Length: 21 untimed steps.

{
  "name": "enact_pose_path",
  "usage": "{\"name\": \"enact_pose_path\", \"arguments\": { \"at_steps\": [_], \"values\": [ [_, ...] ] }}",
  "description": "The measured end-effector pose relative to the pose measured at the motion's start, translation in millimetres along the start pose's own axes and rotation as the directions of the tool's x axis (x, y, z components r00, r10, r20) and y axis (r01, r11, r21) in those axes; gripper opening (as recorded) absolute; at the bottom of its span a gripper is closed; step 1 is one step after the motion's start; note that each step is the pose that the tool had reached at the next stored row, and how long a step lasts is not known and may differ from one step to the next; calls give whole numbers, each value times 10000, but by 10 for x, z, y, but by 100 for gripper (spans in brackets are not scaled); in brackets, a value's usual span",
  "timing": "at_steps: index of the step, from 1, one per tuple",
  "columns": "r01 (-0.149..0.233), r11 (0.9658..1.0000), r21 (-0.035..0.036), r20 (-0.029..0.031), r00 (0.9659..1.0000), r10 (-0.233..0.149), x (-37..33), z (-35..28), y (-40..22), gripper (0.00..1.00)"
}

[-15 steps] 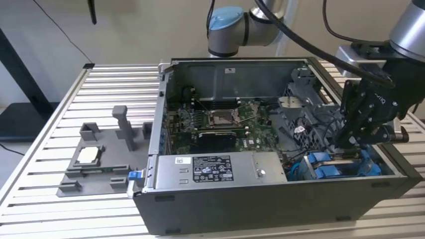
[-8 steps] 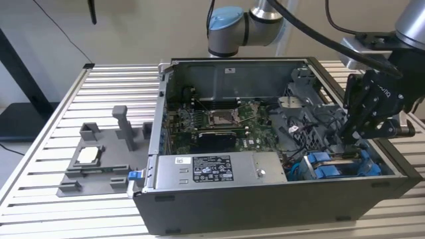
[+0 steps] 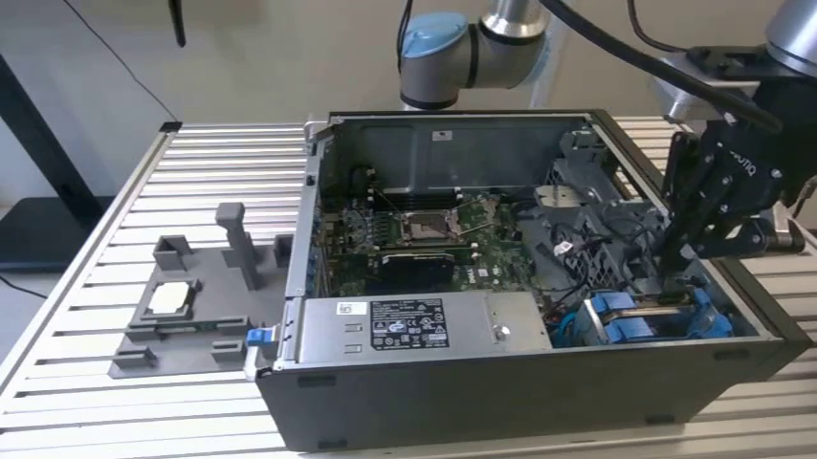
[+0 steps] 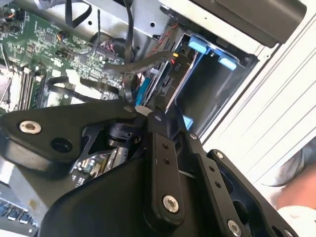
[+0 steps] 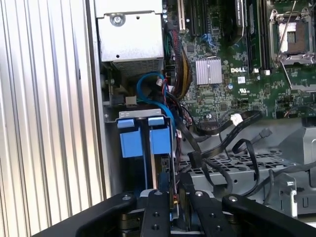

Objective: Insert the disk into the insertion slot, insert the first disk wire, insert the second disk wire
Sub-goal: 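Insert the second disk wire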

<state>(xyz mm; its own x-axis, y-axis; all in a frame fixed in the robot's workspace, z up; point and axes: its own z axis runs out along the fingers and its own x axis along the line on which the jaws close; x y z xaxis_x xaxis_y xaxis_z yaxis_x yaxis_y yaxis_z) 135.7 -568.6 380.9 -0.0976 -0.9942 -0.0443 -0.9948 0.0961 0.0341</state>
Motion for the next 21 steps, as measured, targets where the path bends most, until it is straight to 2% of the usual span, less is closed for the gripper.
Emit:
{"name": "enact_pose_path", "arguments": {
  "at_steps": [3,6,10,13,16,21],
  "values": [
    [4,10000,53,10,10000,-4,2,-19,68,24],
    [0,9999,168,33,10000,0,-10,-17,146,24],
    [-1,9994,337,50,10000,0,-62,-11,240,24],
    [8,9986,522,68,10000,-11,-85,5,354,24],
    [18,9971,760,92,10000,-25,-76,29,475,24],
    [212,9934,1129,117,9997,-227,-73,59,507,24]
  ]
}}
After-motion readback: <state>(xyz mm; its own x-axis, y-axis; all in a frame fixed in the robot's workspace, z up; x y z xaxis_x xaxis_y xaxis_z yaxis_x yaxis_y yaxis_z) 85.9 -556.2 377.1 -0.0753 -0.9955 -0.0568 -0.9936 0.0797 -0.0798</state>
